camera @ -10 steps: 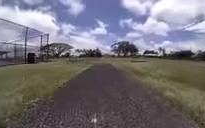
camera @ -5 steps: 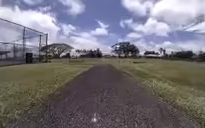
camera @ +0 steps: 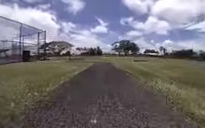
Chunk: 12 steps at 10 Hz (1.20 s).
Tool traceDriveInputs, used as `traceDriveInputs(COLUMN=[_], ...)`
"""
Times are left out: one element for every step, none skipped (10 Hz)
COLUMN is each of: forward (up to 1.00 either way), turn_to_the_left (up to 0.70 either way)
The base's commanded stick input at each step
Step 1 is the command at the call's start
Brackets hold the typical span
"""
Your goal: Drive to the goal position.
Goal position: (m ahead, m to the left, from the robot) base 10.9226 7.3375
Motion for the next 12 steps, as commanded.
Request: traceDriveInputs(forward=[0.70, 0.70, 0.70, 0.70, 0.70, 0.70, 0.70, 0.70, 0.70, 0.70, 0.70, 0.70], turn_to_the_left=[0.00, 0.00, 0.00, 0.00, 0.00, 0.00, 0.00, 0.00, 0.00, 0.00, 0.00, 0.00])
